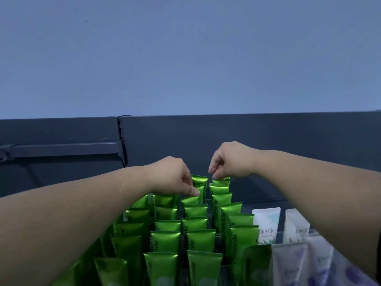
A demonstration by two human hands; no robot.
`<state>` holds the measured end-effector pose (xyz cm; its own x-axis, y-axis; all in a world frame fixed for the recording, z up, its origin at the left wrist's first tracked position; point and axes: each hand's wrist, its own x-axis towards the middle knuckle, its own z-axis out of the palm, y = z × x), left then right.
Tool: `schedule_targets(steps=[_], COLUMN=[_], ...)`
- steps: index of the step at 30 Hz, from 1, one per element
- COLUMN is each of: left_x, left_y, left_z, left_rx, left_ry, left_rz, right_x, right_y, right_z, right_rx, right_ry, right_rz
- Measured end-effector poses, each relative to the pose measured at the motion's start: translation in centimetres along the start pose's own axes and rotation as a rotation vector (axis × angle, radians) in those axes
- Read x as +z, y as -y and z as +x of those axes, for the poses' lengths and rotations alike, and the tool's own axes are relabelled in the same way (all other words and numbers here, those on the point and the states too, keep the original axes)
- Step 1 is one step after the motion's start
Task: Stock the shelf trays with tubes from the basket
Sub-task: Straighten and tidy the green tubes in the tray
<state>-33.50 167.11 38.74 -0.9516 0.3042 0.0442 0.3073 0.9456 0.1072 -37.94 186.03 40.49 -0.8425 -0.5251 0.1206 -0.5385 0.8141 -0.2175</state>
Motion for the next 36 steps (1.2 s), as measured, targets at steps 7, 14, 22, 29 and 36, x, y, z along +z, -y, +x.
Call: schedule_targets(steps=[7,14,22,29,36], left_x=[1.0,1.7,2.2,2.0,2.1], left_y=[-1.3,-1.4,-1.8,-2.2,-2.7], left_z=[-0.2,0.1,-0.2,-0.4,-0.8], left_rx=[0.055,0.071,0.05,0.036,0.026], left_ry=[0.091,0.021,-0.052,-0.075,-0.091], left_rz=[0.071,0.048,0.049,0.107,0.146], right_x=[1.1,2.5,2.6,2.6,2.6], right_y=[0.1,0.1,-0.3,-0.5,-1.0], right_z=[-2.9,-3.4,-3.7,-4.1,-4.4], right_rx=[-0.029,-0.065,-0.082,-0.099,-0.11], right_ry=[0.153,0.148,0.11,0.098,0.092], right_rz=[-0.059,-0.133,-0.147,-0.14,-0.131])
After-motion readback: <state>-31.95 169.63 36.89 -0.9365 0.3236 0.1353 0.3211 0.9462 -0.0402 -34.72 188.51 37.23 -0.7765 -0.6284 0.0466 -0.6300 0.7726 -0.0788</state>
